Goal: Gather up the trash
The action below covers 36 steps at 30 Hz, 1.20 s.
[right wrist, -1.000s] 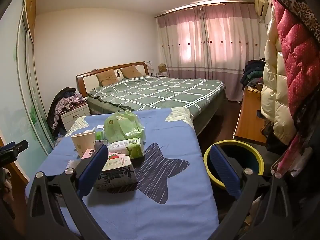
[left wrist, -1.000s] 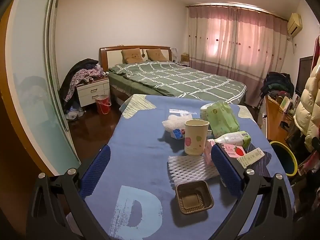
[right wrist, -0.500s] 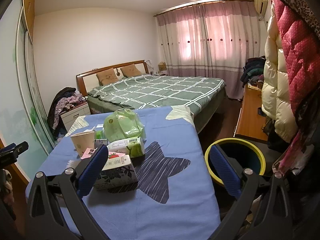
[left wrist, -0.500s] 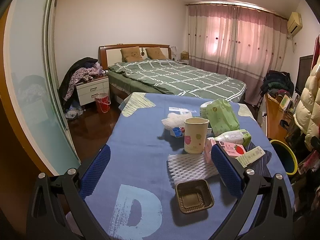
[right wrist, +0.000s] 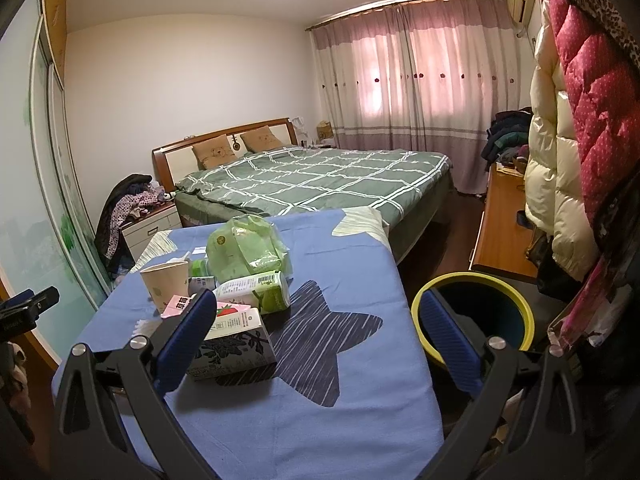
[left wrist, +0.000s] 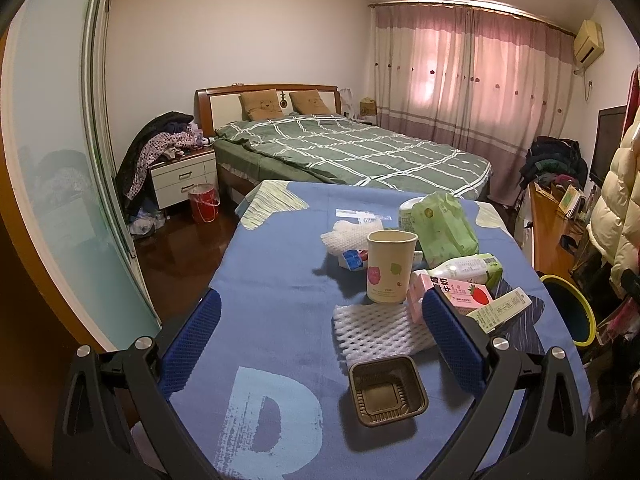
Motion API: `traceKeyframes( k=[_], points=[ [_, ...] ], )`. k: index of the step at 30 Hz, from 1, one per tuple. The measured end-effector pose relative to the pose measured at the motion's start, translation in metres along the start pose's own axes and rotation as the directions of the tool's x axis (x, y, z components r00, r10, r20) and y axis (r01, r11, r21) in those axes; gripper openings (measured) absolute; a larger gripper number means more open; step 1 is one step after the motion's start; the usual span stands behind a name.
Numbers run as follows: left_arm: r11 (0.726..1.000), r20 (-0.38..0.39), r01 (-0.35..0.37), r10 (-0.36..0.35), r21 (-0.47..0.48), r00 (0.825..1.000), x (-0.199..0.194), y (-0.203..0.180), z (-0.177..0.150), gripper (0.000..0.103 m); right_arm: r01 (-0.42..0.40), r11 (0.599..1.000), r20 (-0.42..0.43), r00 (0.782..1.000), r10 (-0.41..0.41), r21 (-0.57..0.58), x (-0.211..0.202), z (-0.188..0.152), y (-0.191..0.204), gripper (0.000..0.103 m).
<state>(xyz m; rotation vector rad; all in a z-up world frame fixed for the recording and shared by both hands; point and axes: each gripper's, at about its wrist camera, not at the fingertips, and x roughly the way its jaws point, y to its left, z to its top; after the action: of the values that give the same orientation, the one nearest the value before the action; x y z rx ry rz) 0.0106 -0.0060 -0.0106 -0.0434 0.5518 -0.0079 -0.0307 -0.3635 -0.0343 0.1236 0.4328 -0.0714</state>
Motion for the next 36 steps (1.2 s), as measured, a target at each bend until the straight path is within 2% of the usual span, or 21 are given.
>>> traceKeyframes(
  k=[36],
  points=[
    [1.0, -0.012, 0.004, -0.004, 0.005, 1.0, 0.0053, -0.0034, -0.0032, 0.099, -0.004, 1.0, -0.004, 1.0, 0.004, 0.004, 0.0015, 0.0001, -0.0009, 0.097]
  ],
)
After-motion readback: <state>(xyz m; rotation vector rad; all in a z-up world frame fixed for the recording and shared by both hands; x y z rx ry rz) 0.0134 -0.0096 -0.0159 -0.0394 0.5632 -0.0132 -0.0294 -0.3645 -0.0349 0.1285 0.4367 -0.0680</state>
